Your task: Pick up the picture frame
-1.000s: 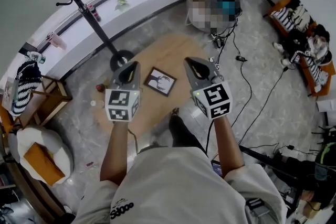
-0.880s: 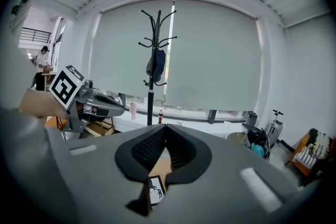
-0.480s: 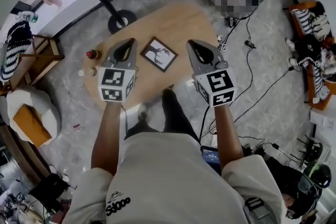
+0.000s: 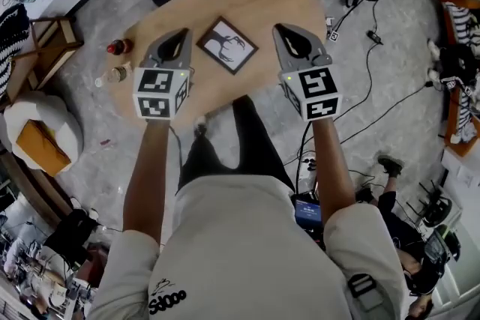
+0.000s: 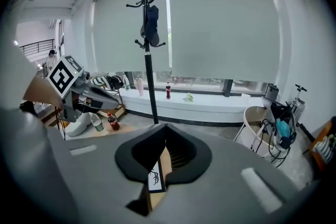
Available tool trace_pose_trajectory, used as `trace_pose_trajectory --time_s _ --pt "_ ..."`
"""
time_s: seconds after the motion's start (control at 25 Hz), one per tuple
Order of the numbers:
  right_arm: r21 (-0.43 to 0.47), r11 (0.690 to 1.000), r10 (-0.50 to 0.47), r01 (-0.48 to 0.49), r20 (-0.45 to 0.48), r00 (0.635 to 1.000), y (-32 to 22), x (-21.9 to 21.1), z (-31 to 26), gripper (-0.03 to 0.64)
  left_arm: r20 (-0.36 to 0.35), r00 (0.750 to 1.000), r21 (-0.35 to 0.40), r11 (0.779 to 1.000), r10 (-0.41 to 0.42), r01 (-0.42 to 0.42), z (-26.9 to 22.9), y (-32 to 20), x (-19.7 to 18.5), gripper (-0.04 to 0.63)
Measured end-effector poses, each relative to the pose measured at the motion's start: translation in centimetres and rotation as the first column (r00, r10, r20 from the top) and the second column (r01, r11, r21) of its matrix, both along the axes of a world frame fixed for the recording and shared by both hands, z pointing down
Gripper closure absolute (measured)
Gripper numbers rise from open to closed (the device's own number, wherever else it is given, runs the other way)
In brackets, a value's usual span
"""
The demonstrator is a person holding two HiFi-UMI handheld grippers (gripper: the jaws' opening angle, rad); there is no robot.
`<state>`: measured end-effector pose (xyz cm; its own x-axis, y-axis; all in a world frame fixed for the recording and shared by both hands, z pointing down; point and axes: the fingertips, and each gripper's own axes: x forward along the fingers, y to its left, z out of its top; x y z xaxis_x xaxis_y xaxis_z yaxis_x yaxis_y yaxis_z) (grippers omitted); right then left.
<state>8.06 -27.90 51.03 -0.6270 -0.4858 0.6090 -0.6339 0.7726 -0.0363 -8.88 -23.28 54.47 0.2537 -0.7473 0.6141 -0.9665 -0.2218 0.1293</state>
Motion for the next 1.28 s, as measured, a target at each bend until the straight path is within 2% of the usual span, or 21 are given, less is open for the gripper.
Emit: trace_pose_trajectory --time_s 0.12,0.28,0.44,0.6,0.84,1.0,1.12,1.28 --pt "-0.038 0.999 -0.031 0.03 -0.011 0.999 -0.7 -0.9 3.3 0.612 -0.016 1.0 -0.045 0.999 -0.026 0.025 3.2 0.0 0.0 0.583" --pt "-0.108 0.992 -0.072 0.07 -0.02 0.997 -1.5 -1.4 7.7 0.612 -0.045 0.994 -0.106 0.99 -0.1 0.095 7.4 0.2 0.1 0.583" --pt "-0.144 0.982 -0.124 0.119 -0.028 0.992 -2.3 -2.7 12.2 0.612 -0.07 0.984 -0.181 0.972 -0.163 0.148 11.9 1.0 0.2 0.579" --pt "-0.196 0.967 -0.176 0.16 -0.067 0.982 -2.3 -3.7 17.1 0.612 -0.081 0.97 -0.256 0.946 -0.228 0.2 16.2 2.4 -0.1 0.557" --pt "-0.285 0.941 -0.213 0.183 -0.077 0.974 -1.6 -4.3 23.2 0.612 -0.124 0.925 -0.36 0.885 -0.36 0.296 22.7 3.9 -0.4 0.552" --pt "-0.353 0.916 -0.243 0.193 -0.105 0.964 -0.5 -4.2 26.8 0.611 -0.153 0.892 -0.427 0.842 -0.426 0.329 26.0 4.7 0.3 0.534" --pt "-0.381 0.904 -0.257 0.194 -0.122 0.959 -0.3 -4.5 29.0 0.574 -0.152 0.864 -0.472 0.803 -0.48 0.363 28.3 5.1 0.5 0.525" --pt "-0.41 0.892 -0.267 0.189 -0.142 0.953 -0.2 -4.9 31.5 0.565 -0.147 0.818 -0.525 0.745 -0.556 0.412 31.0 5.7 1.2 0.516"
